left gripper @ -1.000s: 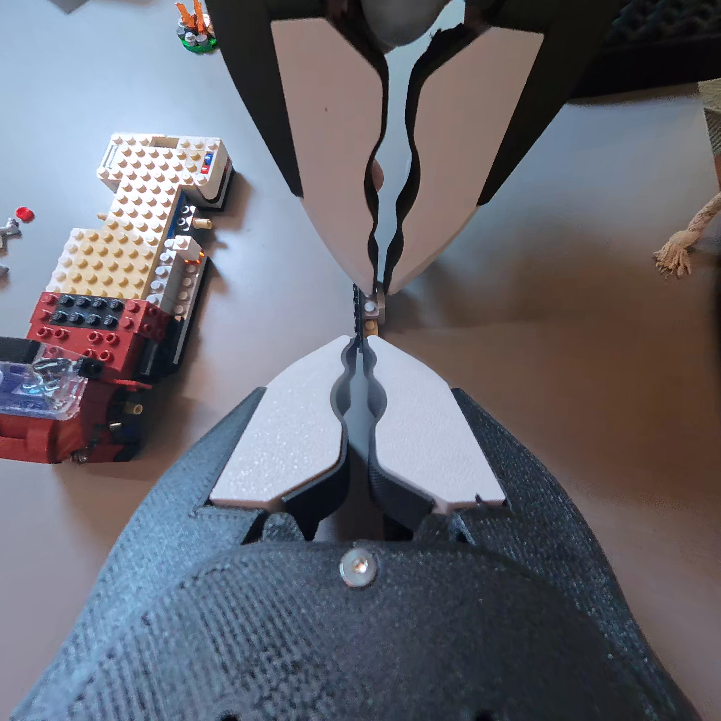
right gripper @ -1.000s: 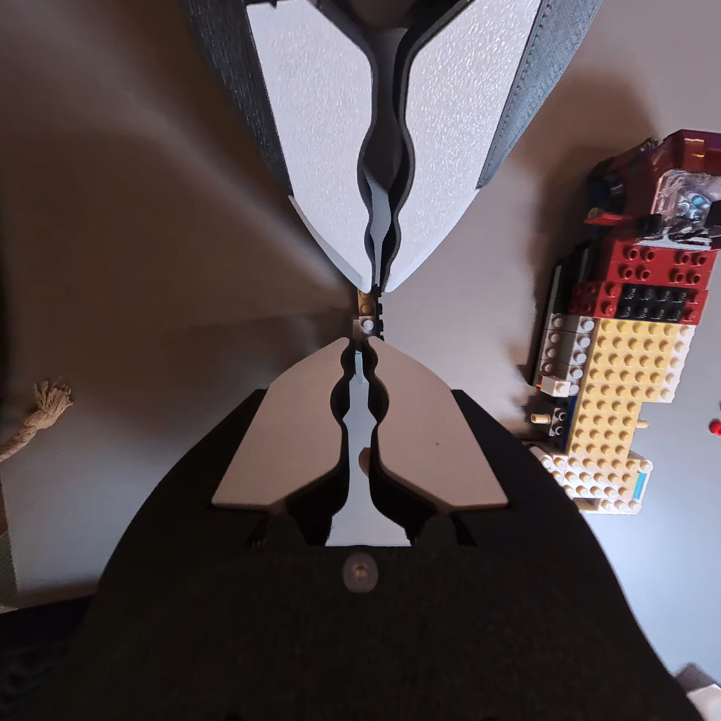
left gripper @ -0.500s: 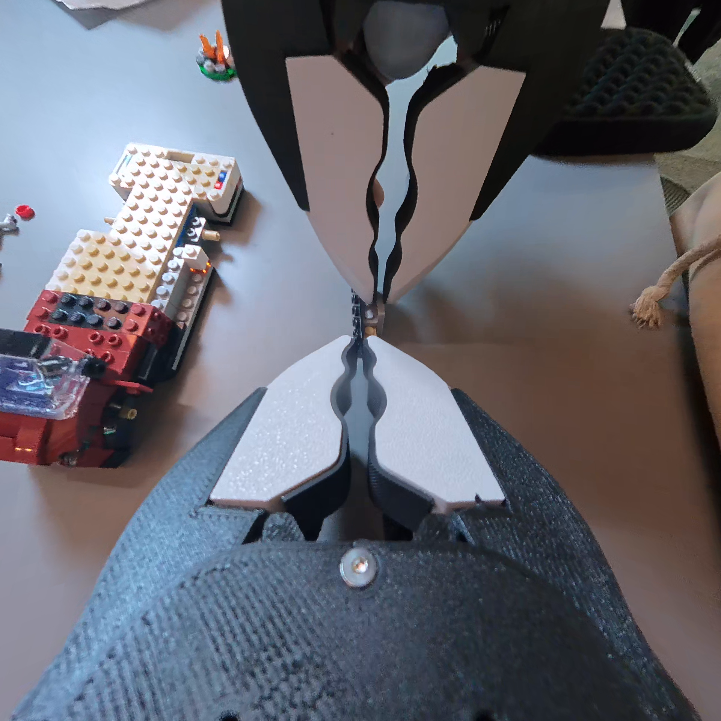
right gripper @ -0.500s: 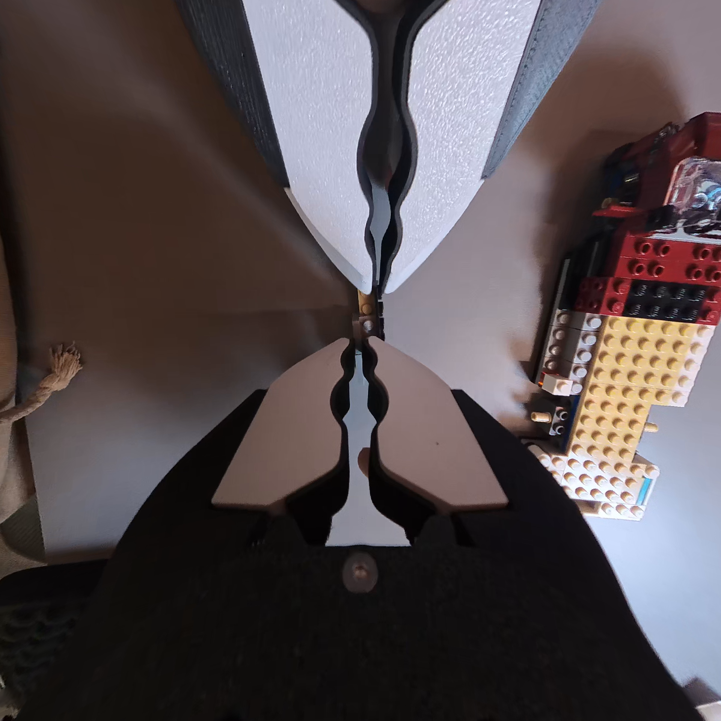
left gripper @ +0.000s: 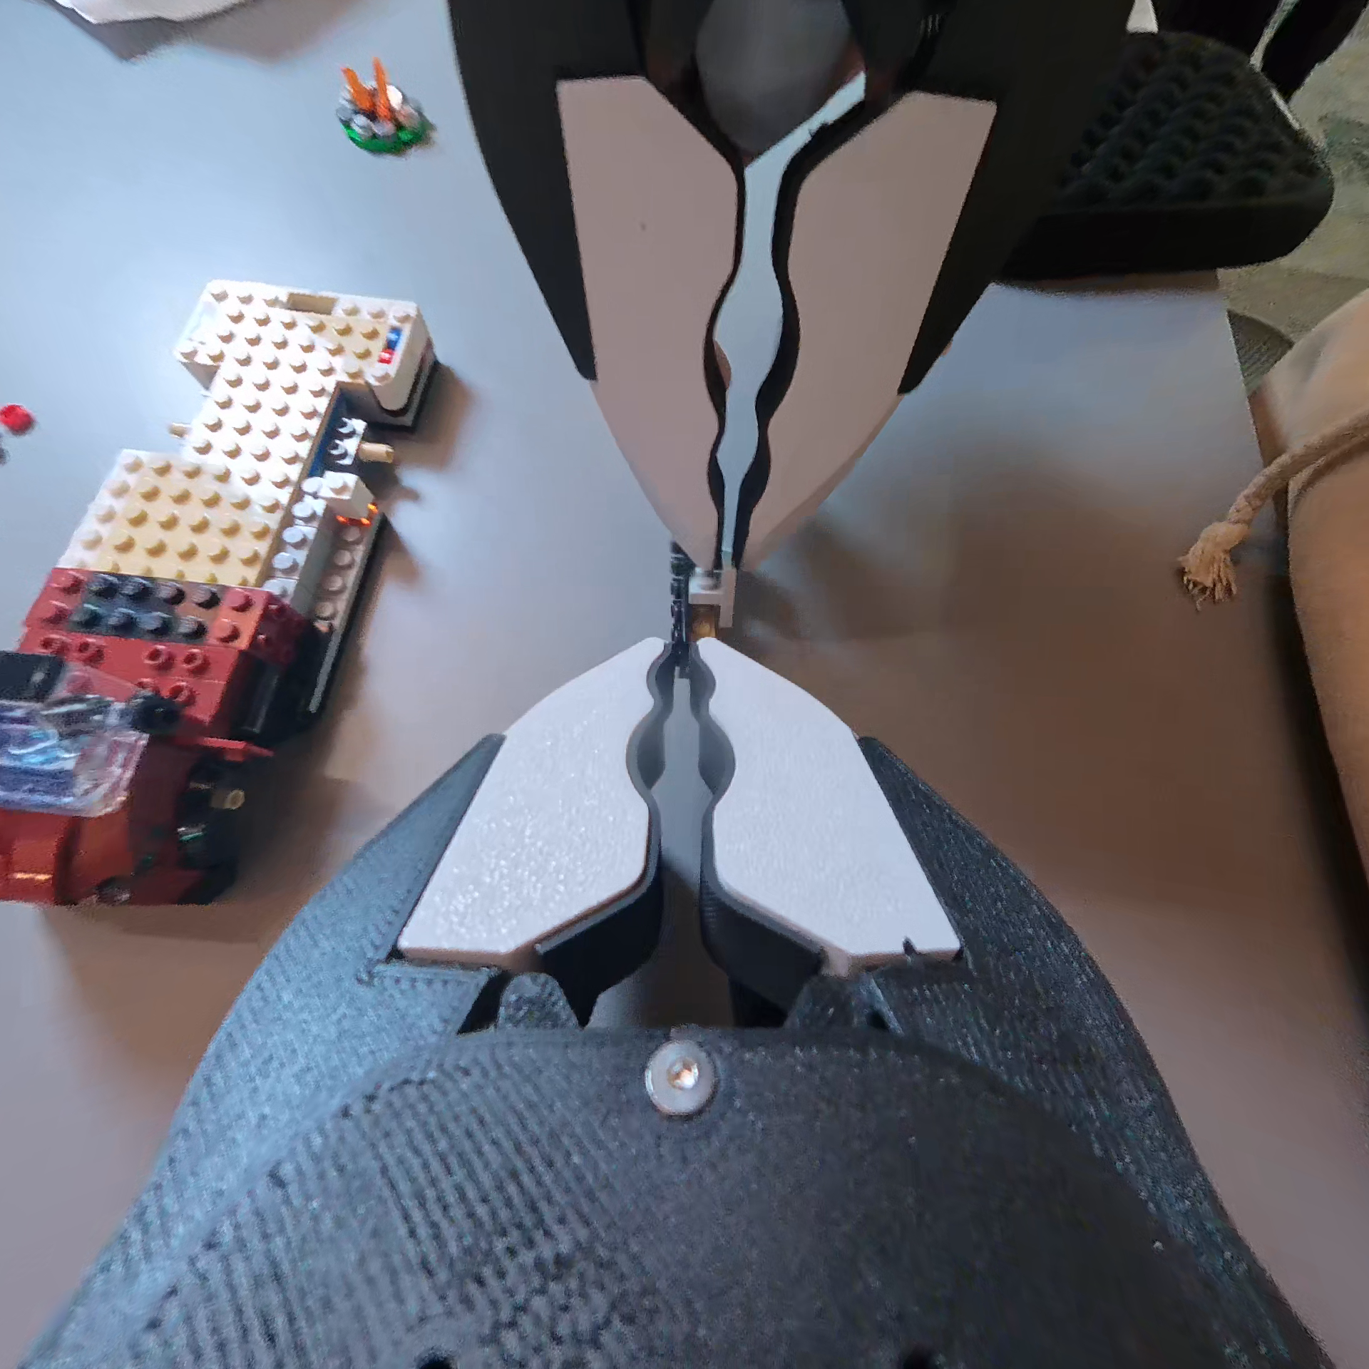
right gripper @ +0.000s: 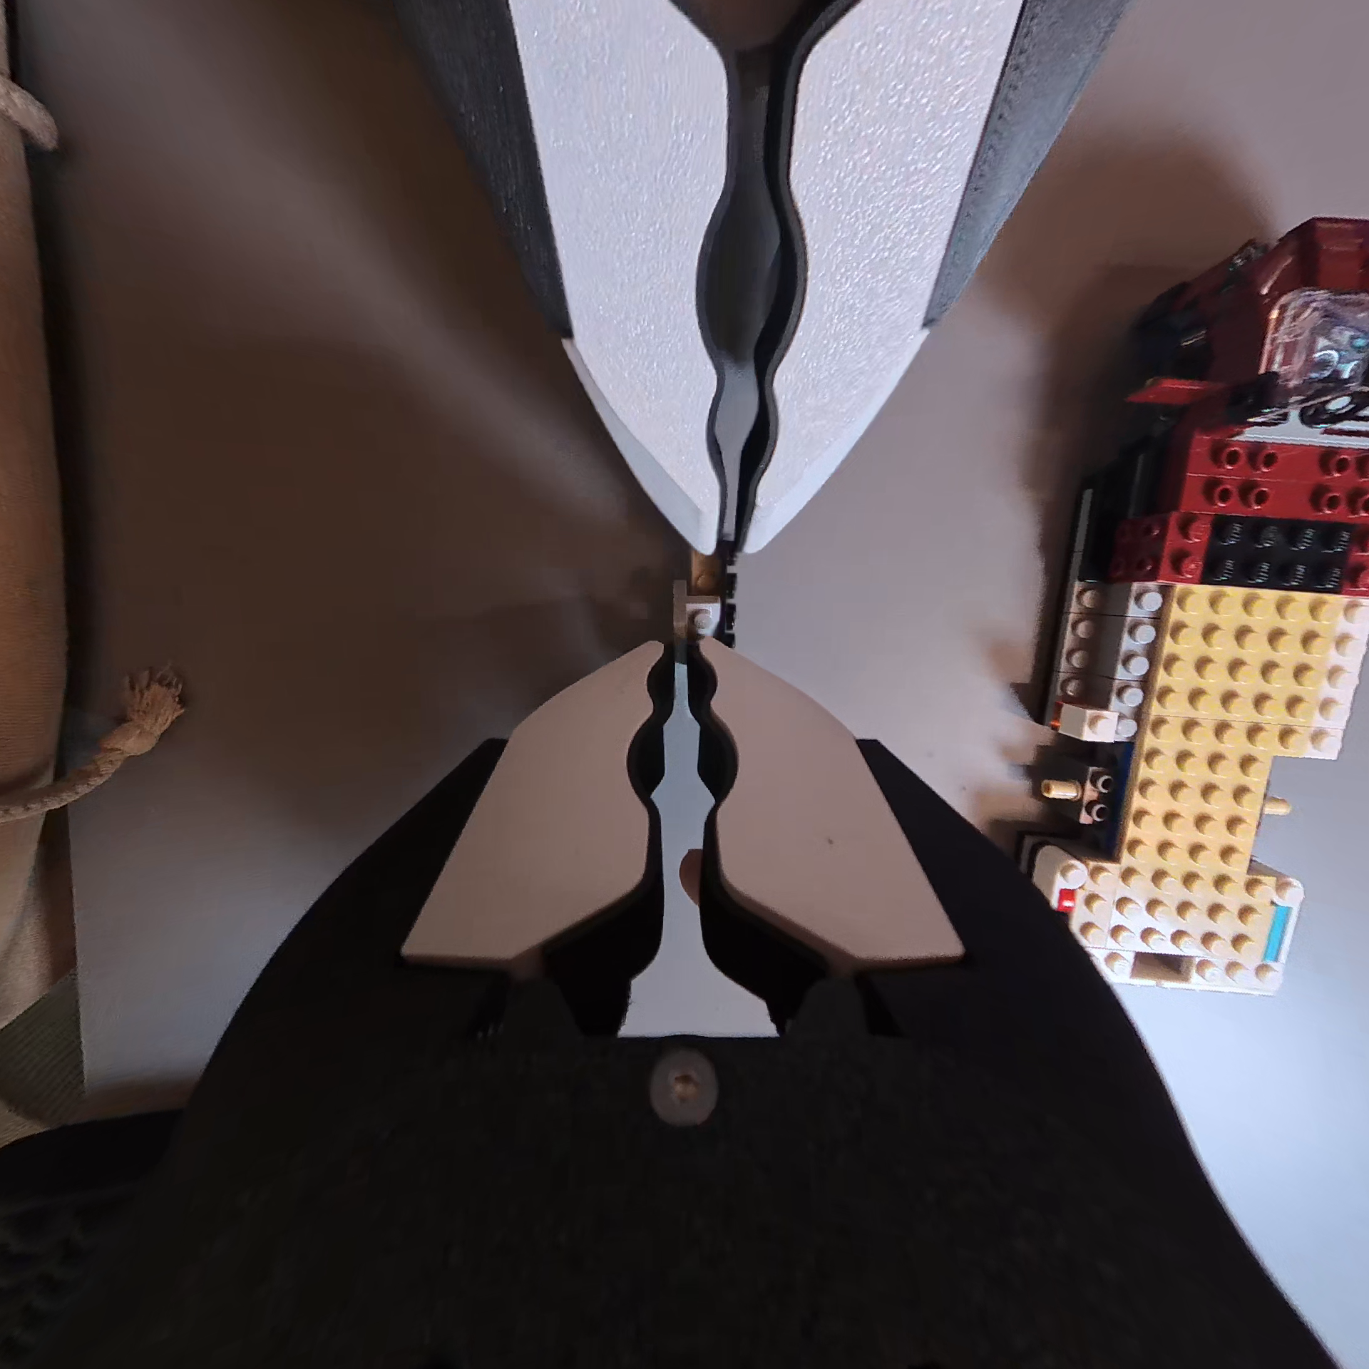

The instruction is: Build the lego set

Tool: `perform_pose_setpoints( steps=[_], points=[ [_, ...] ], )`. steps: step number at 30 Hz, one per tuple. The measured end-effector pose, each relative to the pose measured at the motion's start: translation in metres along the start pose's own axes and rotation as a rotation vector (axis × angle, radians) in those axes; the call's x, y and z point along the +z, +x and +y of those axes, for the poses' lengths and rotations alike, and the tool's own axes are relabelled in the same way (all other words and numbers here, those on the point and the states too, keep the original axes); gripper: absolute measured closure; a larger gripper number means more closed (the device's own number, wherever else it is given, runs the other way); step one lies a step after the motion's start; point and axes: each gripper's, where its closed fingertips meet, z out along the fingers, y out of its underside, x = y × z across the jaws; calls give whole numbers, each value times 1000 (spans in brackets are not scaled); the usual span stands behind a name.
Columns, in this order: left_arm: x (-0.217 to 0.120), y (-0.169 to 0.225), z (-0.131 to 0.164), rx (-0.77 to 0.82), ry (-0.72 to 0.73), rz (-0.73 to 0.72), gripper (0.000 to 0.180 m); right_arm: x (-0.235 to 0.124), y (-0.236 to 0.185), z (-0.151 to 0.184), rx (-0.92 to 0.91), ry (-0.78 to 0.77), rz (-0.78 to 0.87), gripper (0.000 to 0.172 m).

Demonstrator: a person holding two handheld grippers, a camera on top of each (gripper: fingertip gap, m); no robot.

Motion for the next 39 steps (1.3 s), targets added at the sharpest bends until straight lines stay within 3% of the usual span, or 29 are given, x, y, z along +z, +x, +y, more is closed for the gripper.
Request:
perform_pose_setpoints(
  steps=[9, 16, 24, 33, 39],
  points=[
    [9, -1, 4, 45, -48, -15, 170, 3, -2, 4, -15, -46, -20, 168],
    [16, -1, -2, 103, -64, -46, 177, 0, -4, 10, -1, -58, -25, 168],
    [2, 7, -20, 99, -28, -6, 177, -21, -8, 4, -12, -89, -30, 168],
    [-3, 17, -21, 88, -25, 31, 177, -20, -18, 2, 7, -158, -136, 168],
    [-6, 18, -23, 54, 11, 58, 177, -17, -19, -2, 22, -123, -139, 168]
  ],
)
